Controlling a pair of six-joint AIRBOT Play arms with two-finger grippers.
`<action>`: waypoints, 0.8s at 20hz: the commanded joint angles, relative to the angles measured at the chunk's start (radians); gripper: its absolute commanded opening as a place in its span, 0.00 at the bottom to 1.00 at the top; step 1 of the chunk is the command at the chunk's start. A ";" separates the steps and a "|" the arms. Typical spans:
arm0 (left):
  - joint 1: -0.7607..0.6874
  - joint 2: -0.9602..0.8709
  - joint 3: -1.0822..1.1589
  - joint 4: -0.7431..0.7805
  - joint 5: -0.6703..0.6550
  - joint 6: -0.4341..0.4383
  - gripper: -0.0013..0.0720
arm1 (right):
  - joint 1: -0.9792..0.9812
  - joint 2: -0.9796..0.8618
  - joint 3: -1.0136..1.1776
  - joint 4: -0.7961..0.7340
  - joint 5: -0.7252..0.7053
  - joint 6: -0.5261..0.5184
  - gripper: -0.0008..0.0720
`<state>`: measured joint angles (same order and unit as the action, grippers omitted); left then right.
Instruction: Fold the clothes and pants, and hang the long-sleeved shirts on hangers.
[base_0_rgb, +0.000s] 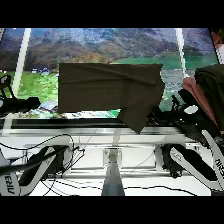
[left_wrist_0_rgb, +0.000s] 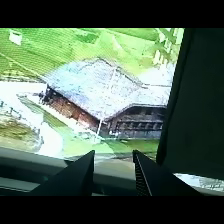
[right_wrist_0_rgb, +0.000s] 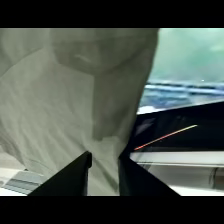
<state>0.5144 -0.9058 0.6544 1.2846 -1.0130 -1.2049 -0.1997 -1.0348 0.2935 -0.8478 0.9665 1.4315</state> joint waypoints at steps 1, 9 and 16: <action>0.020 -0.036 -0.002 -0.003 0.007 -0.001 0.43 | 0.001 0.000 -0.014 0.013 0.018 -0.097 0.30; 0.030 -0.119 -0.003 -0.014 -0.101 0.000 0.43 | 0.001 0.002 0.019 0.045 0.063 -0.285 0.02; 0.030 -0.237 -0.004 -0.209 -0.117 0.104 0.43 | 0.001 0.002 0.066 0.062 0.066 -0.298 0.03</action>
<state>0.5430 -1.0950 0.6514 1.1946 -1.1172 -1.1751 -0.1989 -1.0336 0.3481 -0.8024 1.0233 1.1507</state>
